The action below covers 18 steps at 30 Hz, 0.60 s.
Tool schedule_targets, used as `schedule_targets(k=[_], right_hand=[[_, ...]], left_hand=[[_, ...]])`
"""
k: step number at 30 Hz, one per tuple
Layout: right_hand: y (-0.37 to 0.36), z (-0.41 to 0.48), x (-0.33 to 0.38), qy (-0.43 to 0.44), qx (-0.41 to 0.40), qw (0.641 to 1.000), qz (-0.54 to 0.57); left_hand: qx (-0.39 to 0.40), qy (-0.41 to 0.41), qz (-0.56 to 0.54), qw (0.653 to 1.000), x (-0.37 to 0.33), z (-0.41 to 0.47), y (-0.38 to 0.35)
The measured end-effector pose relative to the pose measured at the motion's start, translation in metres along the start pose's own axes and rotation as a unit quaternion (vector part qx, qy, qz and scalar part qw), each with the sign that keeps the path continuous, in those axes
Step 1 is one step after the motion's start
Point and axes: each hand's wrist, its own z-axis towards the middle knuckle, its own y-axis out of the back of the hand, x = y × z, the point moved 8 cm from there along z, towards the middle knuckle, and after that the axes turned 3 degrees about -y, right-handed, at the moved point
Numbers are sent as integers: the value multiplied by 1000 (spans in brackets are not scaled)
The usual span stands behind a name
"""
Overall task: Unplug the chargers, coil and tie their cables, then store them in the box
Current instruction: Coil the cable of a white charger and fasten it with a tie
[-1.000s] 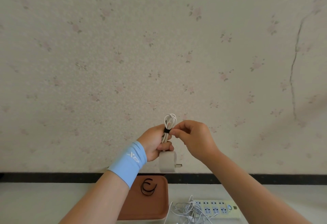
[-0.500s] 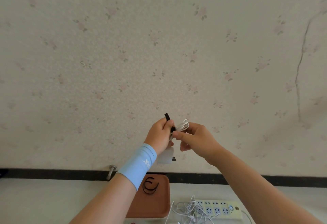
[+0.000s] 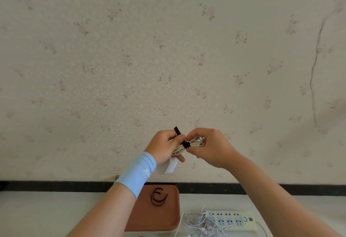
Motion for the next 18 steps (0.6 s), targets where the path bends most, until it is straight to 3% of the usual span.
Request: schedule_targets(k=[4,11,18], right_hand=[[4,0,-7,-32,17,999,0],[-5,1,-12,-35,51,997,-40],[0,2,-2,12,-12,1000,22]], left_hand=[[40,-10,6,999,3,1,1],[26,-26,75,996,8,6,-3],[-10,34,-26,999,22,9,6]])
